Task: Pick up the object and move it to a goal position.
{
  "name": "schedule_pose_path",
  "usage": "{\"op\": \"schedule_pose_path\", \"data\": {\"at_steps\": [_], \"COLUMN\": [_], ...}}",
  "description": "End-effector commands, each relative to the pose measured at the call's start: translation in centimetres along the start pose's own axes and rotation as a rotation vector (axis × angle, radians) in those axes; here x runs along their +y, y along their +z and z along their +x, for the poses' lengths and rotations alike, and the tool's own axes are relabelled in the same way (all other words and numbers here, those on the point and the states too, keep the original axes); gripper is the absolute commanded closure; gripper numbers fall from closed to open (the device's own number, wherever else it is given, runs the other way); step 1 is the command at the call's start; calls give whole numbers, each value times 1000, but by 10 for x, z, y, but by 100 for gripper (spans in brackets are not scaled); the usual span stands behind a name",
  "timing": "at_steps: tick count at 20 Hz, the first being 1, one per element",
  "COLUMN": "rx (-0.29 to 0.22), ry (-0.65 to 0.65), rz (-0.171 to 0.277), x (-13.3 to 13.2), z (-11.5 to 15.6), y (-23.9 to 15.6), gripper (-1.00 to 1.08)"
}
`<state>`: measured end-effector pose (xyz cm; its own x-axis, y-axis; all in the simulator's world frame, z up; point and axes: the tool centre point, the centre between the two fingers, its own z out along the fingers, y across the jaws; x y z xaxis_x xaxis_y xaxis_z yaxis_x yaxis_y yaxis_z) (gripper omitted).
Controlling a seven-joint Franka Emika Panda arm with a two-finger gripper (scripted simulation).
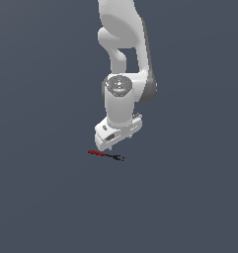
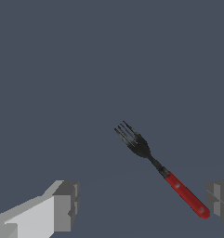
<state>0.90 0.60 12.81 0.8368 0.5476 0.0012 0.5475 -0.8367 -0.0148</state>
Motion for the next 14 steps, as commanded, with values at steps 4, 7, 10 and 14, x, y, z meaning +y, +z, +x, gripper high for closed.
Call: {"op": "schedule_pose_path", "data": {"at_steps": [4, 7, 10, 14], "rx": [-3, -4, -6, -7], "ry": [-139, -213, -288, -388], "rz": [-5, -7, -9, -10], "x": [12, 18, 24, 32], "z": [-5, -8, -12, -16], "y": [13, 20, 27, 36], "gripper": [-92, -92, -92, -92]}}
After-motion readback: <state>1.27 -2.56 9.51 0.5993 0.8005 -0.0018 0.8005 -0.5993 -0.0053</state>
